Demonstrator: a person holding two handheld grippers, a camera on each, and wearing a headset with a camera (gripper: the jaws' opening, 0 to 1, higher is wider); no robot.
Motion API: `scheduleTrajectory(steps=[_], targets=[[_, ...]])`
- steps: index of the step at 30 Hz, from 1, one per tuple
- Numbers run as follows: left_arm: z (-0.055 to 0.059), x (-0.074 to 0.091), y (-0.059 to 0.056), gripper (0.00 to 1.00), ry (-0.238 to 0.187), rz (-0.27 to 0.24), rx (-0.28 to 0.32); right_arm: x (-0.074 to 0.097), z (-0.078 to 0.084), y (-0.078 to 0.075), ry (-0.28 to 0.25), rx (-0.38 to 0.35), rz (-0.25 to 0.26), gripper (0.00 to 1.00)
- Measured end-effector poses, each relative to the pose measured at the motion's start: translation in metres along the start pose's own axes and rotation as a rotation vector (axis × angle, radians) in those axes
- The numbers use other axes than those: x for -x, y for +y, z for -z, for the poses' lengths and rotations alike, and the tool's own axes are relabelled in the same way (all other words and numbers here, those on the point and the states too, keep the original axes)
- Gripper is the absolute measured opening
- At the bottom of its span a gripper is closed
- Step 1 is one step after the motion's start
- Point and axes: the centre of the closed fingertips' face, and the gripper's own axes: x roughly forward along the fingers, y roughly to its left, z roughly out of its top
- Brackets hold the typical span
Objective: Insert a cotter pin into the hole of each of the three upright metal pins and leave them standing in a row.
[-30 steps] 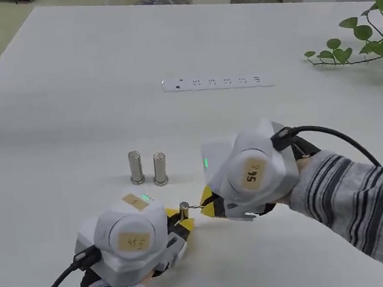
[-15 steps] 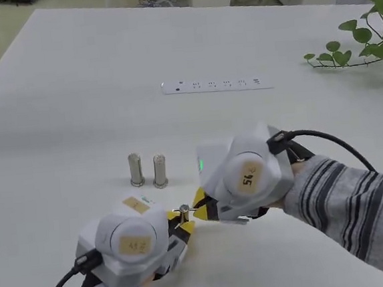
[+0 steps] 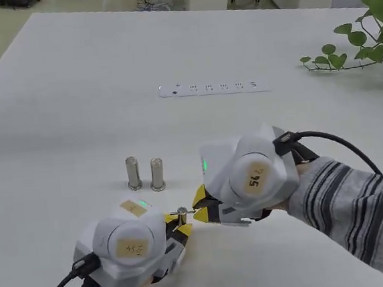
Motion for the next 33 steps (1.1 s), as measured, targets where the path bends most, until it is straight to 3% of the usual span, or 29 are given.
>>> scheduleTrajectory(steps=[21, 27, 29, 33], targets=[[0.0, 0.0, 0.0, 0.05, -0.003, -0.006, 0.006, -0.003, -0.004, 0.002, -0.023, -0.049, 0.005, 0.0], [-0.001, 0.0, 0.0, 0.05, -0.004, -0.003, 0.0, 0.0, 0.0, -0.001, -0.078, -0.219, 0.035, 0.04], [-0.001, -0.001, 0.002, 0.05, -0.006, 0.003, 0.017, 0.003, 0.001, -0.003, -0.116, -0.31, 0.047, 0.08], [-0.001, -0.001, 0.004, 0.05, 0.0, 0.007, -0.019, 0.011, 0.004, -0.006, -0.183, -0.461, 0.063, 0.17]])
